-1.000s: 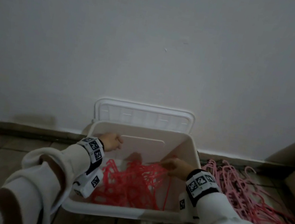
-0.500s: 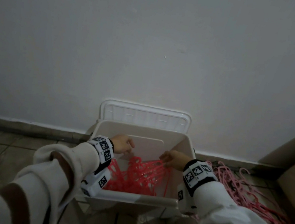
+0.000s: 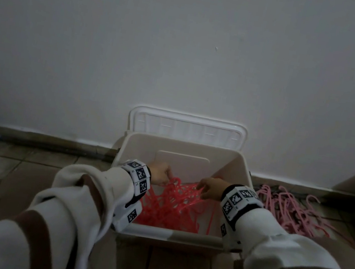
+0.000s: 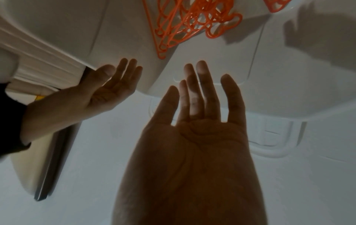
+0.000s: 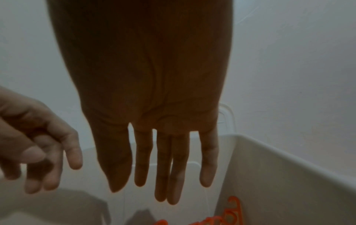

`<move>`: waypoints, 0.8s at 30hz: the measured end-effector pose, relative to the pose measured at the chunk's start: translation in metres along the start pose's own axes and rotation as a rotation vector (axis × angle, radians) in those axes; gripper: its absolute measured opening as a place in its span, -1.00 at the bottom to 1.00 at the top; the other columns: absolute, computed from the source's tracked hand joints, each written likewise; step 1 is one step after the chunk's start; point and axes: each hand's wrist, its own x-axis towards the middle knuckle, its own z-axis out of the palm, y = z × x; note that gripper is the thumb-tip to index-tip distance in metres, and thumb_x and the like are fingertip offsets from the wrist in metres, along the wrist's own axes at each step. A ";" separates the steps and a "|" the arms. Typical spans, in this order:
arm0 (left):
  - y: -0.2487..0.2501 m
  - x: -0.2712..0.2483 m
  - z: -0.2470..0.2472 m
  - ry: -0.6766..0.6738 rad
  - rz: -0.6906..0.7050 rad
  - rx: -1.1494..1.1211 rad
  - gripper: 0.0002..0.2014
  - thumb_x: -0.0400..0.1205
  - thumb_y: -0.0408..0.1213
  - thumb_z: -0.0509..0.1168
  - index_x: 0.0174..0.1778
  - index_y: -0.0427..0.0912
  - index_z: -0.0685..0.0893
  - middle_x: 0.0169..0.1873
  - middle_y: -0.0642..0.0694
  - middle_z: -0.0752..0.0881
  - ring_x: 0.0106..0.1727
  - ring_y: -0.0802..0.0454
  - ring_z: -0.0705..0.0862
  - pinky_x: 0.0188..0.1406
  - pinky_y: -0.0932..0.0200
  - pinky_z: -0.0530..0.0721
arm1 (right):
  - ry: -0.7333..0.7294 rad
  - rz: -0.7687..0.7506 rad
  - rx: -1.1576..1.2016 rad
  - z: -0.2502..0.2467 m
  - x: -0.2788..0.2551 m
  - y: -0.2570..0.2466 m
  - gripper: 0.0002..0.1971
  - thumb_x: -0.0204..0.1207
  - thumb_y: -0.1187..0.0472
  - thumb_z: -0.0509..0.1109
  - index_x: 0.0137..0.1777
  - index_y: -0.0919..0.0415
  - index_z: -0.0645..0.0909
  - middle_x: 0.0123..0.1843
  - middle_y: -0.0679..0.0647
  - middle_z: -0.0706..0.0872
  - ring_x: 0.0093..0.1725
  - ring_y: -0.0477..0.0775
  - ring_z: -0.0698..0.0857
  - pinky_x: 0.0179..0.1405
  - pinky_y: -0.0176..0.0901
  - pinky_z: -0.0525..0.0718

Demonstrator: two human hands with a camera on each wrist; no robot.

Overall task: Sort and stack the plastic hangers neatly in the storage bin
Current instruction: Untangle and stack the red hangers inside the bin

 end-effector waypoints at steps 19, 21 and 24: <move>-0.078 0.146 0.083 -0.230 -0.230 0.171 -0.77 0.70 -0.31 0.14 -0.29 -0.12 0.52 -0.41 0.00 0.41 -0.45 0.11 0.35 -0.26 0.33 0.46 | -0.072 0.058 -0.077 0.052 0.155 0.029 -0.60 0.61 0.15 0.22 0.44 0.20 0.43 0.42 0.21 0.55 0.36 0.21 0.56 0.34 -0.04 0.50; -0.086 0.147 0.085 -0.251 -0.249 0.164 -0.79 0.70 -0.29 0.14 0.19 -0.13 0.60 -0.12 -0.10 0.59 -0.11 -0.03 0.59 0.03 0.17 0.49 | -0.017 0.049 -0.091 0.062 0.163 0.036 -0.59 0.60 0.03 0.19 0.43 0.09 0.42 0.41 0.14 0.57 0.34 0.19 0.58 0.35 -0.03 0.50; -0.105 0.158 0.097 -0.333 -0.275 0.223 -0.59 0.66 -0.21 0.17 0.44 -0.15 0.38 0.34 -0.22 0.56 0.26 -0.20 0.60 0.24 -0.02 0.58 | -0.038 0.096 -0.109 0.074 0.171 0.044 -0.59 0.62 0.14 0.18 0.45 0.21 0.34 0.40 0.24 0.55 0.34 0.23 0.58 0.33 -0.01 0.47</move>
